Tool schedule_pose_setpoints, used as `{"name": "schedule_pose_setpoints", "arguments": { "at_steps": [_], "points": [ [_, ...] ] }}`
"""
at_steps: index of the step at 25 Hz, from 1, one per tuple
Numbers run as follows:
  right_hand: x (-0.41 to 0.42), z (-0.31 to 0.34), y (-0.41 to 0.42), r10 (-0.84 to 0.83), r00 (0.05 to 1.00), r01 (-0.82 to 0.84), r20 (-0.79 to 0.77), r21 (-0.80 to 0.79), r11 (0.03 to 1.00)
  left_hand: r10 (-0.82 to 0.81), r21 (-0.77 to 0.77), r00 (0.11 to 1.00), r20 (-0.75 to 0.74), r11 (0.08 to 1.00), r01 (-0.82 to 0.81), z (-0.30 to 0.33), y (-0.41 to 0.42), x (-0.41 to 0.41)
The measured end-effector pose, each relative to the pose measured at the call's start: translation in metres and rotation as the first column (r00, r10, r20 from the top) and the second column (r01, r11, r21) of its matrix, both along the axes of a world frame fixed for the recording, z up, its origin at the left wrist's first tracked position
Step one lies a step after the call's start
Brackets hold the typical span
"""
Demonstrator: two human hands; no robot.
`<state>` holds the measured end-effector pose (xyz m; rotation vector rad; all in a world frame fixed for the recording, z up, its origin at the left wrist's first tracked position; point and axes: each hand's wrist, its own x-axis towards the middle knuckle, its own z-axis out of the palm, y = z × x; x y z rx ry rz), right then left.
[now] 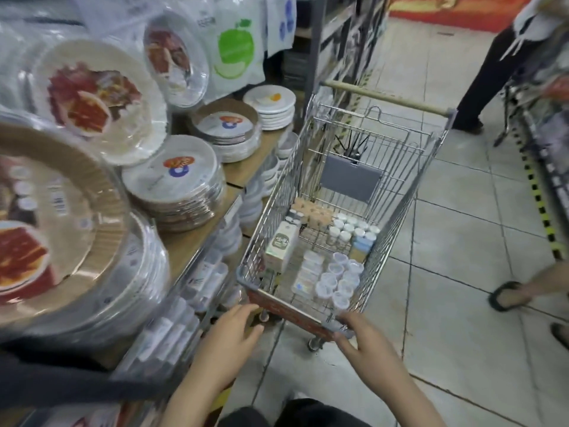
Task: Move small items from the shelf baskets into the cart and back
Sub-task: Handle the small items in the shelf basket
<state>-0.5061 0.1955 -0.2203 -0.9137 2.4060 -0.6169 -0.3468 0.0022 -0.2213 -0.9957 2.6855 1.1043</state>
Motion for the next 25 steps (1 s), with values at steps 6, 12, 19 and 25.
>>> {"name": "schedule_pose_setpoints", "arguments": {
  "at_steps": [6,12,19,25],
  "points": [
    [-0.031,-0.019,-0.02,-0.022,0.997,0.018,0.069,0.054,0.998,0.017,0.025,0.998,0.061,1.0,-0.019,-0.016,-0.027,-0.036],
    [-0.053,-0.039,-0.049,-0.119,0.98,0.101,0.158,0.113,0.988,-0.033,0.108,0.989,0.146,0.994,0.017,-0.036,-0.07,-0.075],
    [-0.079,-0.097,-0.101,-0.216,0.916,0.155,0.337,0.199,0.968,-0.026,0.065,0.986,0.167,0.998,0.015,-0.071,-0.123,-0.134],
    [-0.112,-0.153,-0.147,-0.27,0.833,0.184,0.483,0.218,0.958,0.096,-0.031,0.987,0.125,0.995,-0.092,-0.107,-0.154,-0.194]
  ]
}}
